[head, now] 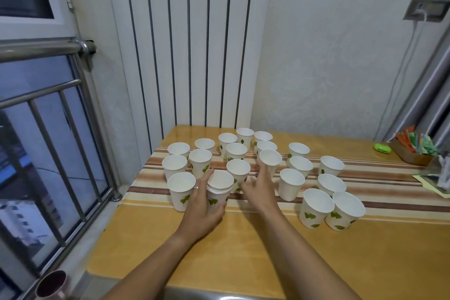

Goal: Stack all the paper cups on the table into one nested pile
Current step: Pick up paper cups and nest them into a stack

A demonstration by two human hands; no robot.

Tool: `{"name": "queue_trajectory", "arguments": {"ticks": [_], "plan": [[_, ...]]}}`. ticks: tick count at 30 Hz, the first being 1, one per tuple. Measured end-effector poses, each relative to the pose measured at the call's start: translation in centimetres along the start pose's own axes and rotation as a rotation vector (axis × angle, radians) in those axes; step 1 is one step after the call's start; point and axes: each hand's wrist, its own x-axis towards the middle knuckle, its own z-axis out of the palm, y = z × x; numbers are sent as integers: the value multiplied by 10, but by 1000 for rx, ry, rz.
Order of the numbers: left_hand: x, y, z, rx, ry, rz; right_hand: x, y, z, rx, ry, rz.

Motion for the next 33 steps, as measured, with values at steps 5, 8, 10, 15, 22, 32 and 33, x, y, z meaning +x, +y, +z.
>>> {"name": "queue_trajectory", "arguments": {"ticks": [5, 8, 10, 15, 22, 32, 33], "plan": [[2, -4, 1, 12, -12, 18, 13, 12, 21, 70, -34, 33], [2, -3, 0, 9, -27, 10, 18, 11, 26, 60, 4, 30], [2, -2, 0, 10, -39, 7, 19, 9, 24, 57, 46, 16], [1, 4, -2, -17, -61, -9, 15, -6, 6, 125, 180, -20], [5, 11, -5, -39, -91, -40, -11, -41, -12, 294, 114, -210], [4, 31, -1, -94, -131, -46, -31, -36, -10, 180, -142, -161], [3, 31, 0, -91, -146, -42, -32, -34, -12, 191, -161, -140]]}}
